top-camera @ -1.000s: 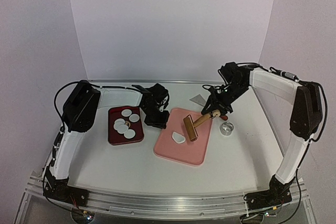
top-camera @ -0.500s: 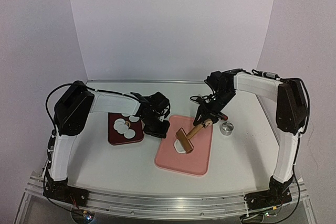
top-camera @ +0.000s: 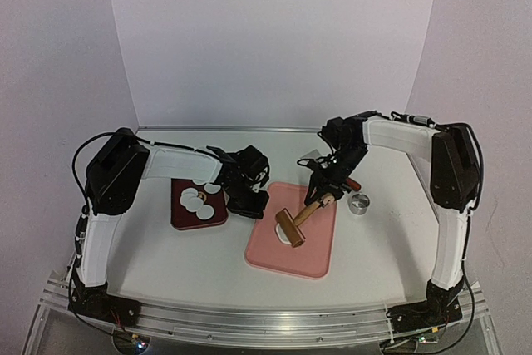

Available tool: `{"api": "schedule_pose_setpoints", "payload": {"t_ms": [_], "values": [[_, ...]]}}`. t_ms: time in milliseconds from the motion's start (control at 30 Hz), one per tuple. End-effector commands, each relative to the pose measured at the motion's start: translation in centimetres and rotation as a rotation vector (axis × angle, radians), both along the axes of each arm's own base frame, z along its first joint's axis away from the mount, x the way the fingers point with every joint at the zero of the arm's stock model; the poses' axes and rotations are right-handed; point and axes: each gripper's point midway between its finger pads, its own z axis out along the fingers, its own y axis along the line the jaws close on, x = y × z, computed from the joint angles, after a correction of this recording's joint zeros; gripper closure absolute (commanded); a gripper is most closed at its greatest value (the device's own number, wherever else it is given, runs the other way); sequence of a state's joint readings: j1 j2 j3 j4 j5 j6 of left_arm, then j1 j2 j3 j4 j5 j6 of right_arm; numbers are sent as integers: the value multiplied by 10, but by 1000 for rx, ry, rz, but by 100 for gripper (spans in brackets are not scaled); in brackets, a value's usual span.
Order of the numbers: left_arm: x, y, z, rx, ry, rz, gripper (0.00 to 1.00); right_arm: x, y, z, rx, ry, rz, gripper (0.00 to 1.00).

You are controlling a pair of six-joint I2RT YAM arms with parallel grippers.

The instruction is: Roll out the dumpling wrappers from the dough

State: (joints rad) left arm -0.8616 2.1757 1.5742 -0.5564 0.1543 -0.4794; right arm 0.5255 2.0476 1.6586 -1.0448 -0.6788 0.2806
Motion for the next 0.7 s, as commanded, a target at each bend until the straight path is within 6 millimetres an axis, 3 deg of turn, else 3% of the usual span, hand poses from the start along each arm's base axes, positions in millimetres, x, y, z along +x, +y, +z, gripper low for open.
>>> {"api": "schedule_pose_setpoints", "payload": {"t_ms": [0,267,667], "values": [[2,-4,7,-12,-12,3,100,-10,-25,-41,-217,31,32,100],[4,-10,8,-29,-7,8,100,-25,-28,-76,-340,77,63,100],[4,-13,8,-43,1,14,100,-19,-30,-85,-392,60,61,100]]}}
